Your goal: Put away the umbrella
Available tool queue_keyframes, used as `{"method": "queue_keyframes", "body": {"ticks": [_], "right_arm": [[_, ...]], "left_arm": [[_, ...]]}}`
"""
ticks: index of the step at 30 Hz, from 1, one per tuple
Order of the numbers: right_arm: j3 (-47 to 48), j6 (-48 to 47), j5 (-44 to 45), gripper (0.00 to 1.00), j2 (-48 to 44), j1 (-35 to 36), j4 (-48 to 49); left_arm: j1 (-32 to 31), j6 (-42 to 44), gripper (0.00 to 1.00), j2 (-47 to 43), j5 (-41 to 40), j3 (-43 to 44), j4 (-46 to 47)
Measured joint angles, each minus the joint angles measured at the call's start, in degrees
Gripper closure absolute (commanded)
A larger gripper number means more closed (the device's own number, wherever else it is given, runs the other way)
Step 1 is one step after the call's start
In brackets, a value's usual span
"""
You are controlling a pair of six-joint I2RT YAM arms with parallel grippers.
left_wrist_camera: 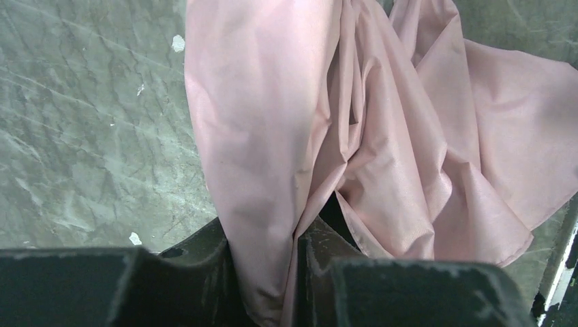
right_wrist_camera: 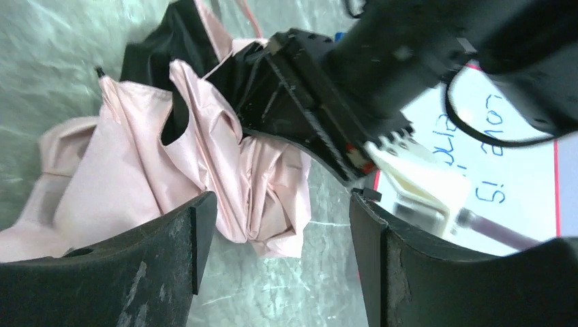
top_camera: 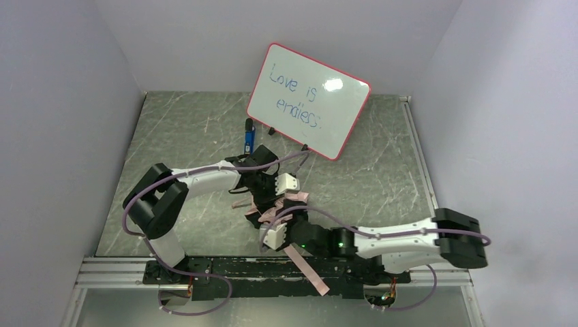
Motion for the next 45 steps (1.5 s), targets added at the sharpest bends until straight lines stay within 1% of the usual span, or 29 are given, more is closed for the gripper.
{"method": "queue_keyframes", "body": {"ticks": [5, 9, 14, 18, 22, 25, 27, 29, 31, 33, 35, 37, 39, 45], "right_arm": [[0.00, 9.33, 0.26, 0.26, -13.16, 3.39, -7.52], [0.02, 17.64, 0.79, 0.27, -21.88, 4.96, -12.87], [0.00, 28.70, 4.00, 0.28, -31.65, 5.03, -14.88], [0.15, 37.70, 8.20, 0.28, -35.39, 5.01, -15.96], [1.03, 46.47, 11.41, 0.28, -33.97, 3.08, -20.28], [1.09, 50.75, 9.51, 0.28, -32.61, -2.71, -22.32], [1.42, 53.18, 4.39, 0.28, -31.47, -12.50, -22.77], [2.32, 55.30, -1.27, 0.28, -29.16, -24.04, -23.04], [3.58, 56.89, -7.15, 0.27, -26.03, -32.65, -23.02], [5.18, 58.40, -13.27, 0.25, -21.92, -40.15, -22.86], [6.58, 59.58, -18.34, 0.23, -17.68, -45.62, -22.47], [8.48, 60.15, -22.34, 0.23, -13.33, -48.74, -22.23], [10.64, 60.04, -25.46, 0.23, -9.20, -50.12, -21.66], [17.35, 56.68, -34.23, 0.22, 1.86, -50.71, -18.03]], "left_arm": [[-0.33, -0.22, 0.95, -0.87, -0.92, -1.20, 1.49], [-0.57, -0.63, 0.95, -1.33, -1.70, -1.88, 2.40], [-0.96, -1.11, 0.95, -2.14, -3.10, -3.02, 3.87], [-1.49, -1.57, 0.95, -2.82, -4.68, -4.00, 5.51], [-1.95, -2.14, 0.95, -3.61, -6.10, -5.20, 7.28], [-2.12, -2.62, 0.95, -3.89, -6.95, -5.77, 8.37], [-2.21, -2.89, 0.95, -4.02, -7.50, -6.16, 9.07], [-2.45, -2.99, 0.95, -4.24, -8.61, -6.64, 10.14], [-2.56, -2.99, 0.95, -4.33, -9.77, -7.06, 11.50], [-2.67, -3.04, 0.95, -4.35, -10.86, -7.50, 12.96], [-2.99, -3.02, 0.95, -4.55, -12.00, -8.07, 14.14], [-3.61, -2.89, 0.95, -4.87, -13.57, -8.85, 15.78], [-4.17, -2.47, 0.95, -4.81, -15.72, -9.44, 17.94], [-7.87, -0.31, 0.95, -4.07, -24.79, -11.47, 24.61]]}}
